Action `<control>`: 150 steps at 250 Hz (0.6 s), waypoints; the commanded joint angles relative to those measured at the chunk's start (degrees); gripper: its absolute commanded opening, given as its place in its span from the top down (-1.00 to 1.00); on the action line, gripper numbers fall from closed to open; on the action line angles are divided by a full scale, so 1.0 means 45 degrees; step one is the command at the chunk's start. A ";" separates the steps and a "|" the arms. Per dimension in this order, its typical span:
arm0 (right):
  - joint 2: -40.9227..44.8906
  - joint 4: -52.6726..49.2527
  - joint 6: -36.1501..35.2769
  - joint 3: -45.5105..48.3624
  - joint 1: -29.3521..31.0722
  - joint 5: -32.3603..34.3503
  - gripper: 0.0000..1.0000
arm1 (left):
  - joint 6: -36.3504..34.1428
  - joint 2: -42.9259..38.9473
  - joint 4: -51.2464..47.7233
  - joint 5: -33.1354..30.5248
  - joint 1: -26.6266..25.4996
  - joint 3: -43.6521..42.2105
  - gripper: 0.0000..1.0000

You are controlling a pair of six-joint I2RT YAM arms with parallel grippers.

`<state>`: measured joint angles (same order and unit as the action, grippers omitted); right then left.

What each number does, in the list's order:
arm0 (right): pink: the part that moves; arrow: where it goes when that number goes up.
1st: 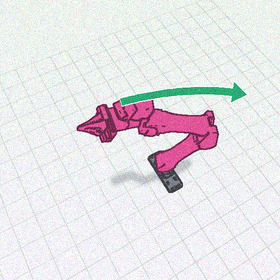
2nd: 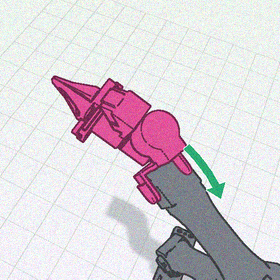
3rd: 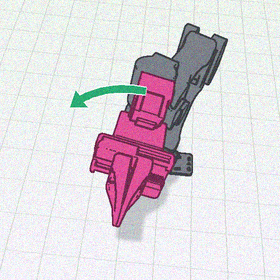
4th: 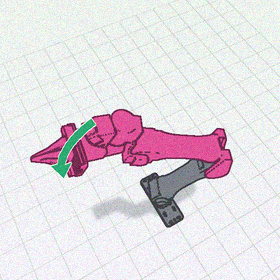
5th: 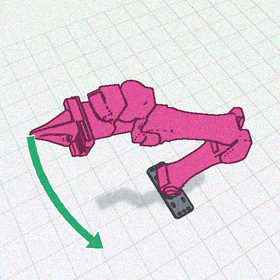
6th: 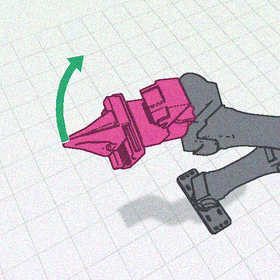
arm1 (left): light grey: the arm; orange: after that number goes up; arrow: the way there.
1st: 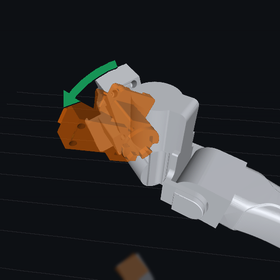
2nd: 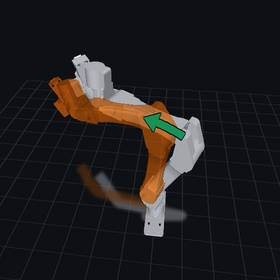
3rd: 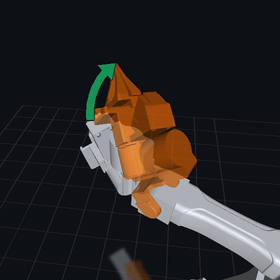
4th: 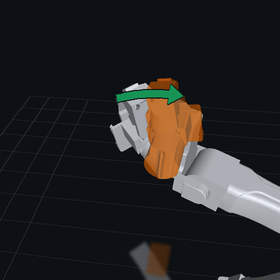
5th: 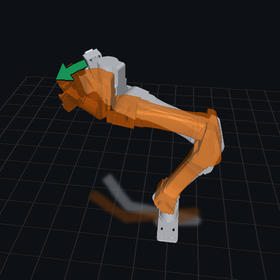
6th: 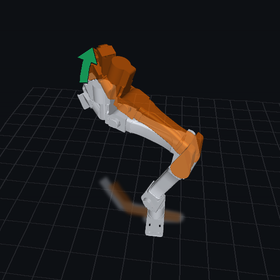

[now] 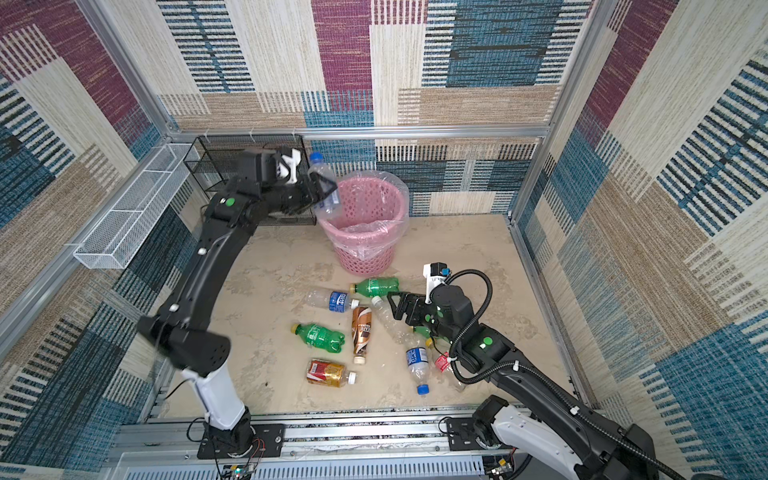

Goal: Throw the plastic bottles in the bin
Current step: 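Lift the soda water bottle with the left gripper and drop it into the bin, then bring the left gripper back down toward the bottles near the bin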

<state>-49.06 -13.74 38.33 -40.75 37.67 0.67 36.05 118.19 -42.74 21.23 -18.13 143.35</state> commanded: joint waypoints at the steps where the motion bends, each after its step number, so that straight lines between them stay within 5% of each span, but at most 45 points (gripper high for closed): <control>1: 0.0448 -0.0897 0.0208 -0.0242 -0.0007 0.0788 -0.88 | 0.0915 -0.1362 0.0922 0.0844 0.0527 0.3283 -0.98; 33: 0.0736 -0.1127 0.0214 -0.0162 -0.0039 0.1129 -0.90 | 0.0085 -0.4851 0.3147 0.0314 0.0377 -0.1467 -0.98; 97: 0.0258 -0.1014 0.0159 -0.0114 -0.0191 0.1088 -0.91 | -0.0417 -0.9473 0.5296 0.0557 0.0275 -0.6738 -0.98; 150: -0.0160 -0.1791 0.0553 -0.0260 -0.0285 0.1284 -0.89 | -0.0731 -1.1675 0.4761 -0.0325 0.0279 -1.0487 -0.93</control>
<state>-48.86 -19.59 39.35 -41.28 36.53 5.17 33.78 66.89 -16.75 23.18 -17.02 105.12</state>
